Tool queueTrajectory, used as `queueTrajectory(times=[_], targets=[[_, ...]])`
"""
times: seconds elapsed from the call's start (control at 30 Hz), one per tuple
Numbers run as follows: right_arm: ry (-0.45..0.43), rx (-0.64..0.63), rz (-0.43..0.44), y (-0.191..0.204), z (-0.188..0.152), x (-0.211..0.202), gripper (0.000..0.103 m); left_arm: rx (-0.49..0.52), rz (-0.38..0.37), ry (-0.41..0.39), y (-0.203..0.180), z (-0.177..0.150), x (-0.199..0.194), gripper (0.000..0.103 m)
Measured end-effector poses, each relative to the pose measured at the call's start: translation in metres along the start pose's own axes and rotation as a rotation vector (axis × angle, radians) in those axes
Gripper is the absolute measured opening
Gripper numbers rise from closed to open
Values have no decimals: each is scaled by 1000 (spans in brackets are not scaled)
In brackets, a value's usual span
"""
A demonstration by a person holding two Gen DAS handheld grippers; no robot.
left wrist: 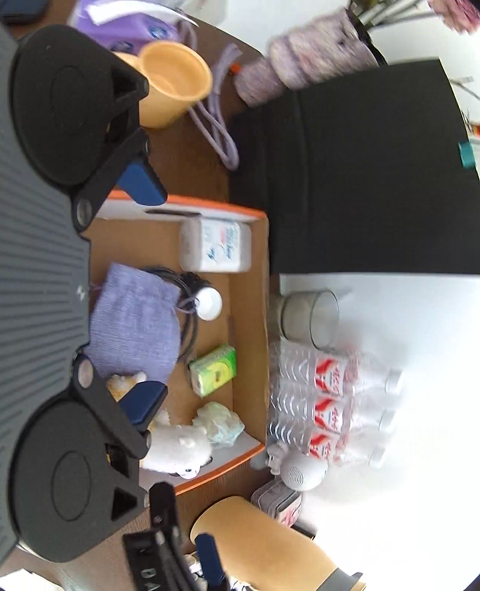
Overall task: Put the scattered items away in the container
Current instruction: 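Withdraw both grippers from the box toward the rose and gold block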
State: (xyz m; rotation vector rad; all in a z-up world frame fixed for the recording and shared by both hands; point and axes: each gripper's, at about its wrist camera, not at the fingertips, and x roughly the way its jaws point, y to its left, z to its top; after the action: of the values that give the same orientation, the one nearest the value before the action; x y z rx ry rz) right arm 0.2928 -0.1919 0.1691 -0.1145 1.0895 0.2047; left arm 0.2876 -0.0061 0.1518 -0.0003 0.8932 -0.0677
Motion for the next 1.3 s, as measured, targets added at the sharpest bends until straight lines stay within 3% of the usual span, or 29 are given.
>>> queueTrajectory(times=[0.2, 0.3, 0.4, 0.7, 0.93, 1.13, 1.23, 1.3], targets=[[-38, -21, -37, 15, -25, -52, 88, -2, 65, -29, 2, -6, -50, 103], [-76, -8, -44, 20, -36, -79, 89, -17, 53, -25, 1, -10, -77, 103], [-127, 20, -36, 27, -51, -100, 98, -26, 53, -68, -3, -17, -104, 103], [-256, 24, -9, 60, -103, -141, 98, -1, 74, -223, -14, -55, -162, 103], [-485, 47, 36, 72, -149, -179, 101, -19, 1, -405, -9, -98, -203, 103], [-735, 91, 24, 77, -208, -180, 103, -70, -68, -553, 1, -149, -209, 103], [-849, 112, 9, 79, -236, -165, 103, -69, -49, -611, 4, -174, -202, 103], [-879, 131, 10, 79, -251, -150, 103, -59, -22, -641, 6, -193, -194, 103]])
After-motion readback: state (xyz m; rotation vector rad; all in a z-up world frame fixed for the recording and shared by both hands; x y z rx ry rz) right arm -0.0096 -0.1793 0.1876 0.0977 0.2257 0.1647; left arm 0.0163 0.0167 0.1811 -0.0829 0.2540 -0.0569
